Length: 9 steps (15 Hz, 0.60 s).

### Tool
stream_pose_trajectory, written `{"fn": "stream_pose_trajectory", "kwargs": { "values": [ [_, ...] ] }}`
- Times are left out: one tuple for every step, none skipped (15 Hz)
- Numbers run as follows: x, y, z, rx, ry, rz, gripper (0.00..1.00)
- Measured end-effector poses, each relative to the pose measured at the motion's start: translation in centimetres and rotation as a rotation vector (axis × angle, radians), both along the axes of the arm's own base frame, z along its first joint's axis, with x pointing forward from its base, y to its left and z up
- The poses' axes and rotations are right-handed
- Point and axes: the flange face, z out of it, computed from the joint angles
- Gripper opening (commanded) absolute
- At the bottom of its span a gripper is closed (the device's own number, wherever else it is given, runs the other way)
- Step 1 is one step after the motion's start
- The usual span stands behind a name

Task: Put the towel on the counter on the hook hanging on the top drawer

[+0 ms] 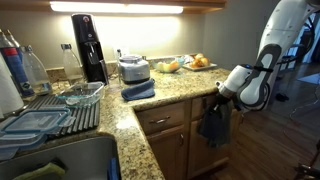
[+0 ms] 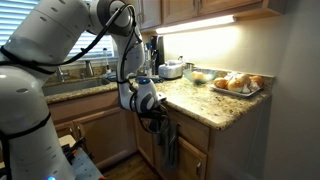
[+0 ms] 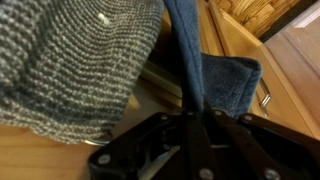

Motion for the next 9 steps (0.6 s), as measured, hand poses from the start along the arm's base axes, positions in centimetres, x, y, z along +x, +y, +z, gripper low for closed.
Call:
{"fn": "stream_pose_trajectory", "kwargs": {
  "values": [
    [0.2,0.0,0.0,-0.001,0.000,-0.001,0.05],
    [0.2,0.0,0.0,-0.002,0.002,-0.001,0.05],
    [0.2,0.0,0.0,-0.004,0.008,-0.001,0.06],
    [0.1,0.0,-0.2,-0.006,0.019,-0.001,0.06],
    [0.1,0.2,-0.3,-0.010,0.033,-0.001,0.05],
    [0.0,0.4,-0.4,-0.015,0.047,0.002,0.05],
    [-0.1,0.7,-0.5,-0.021,0.061,0.006,0.05],
    [-0.2,1.0,-0.3,-0.029,0.070,0.009,0.05],
    [-0.2,1.4,-0.1,-0.037,0.074,0.011,0.05]
  ]
}}
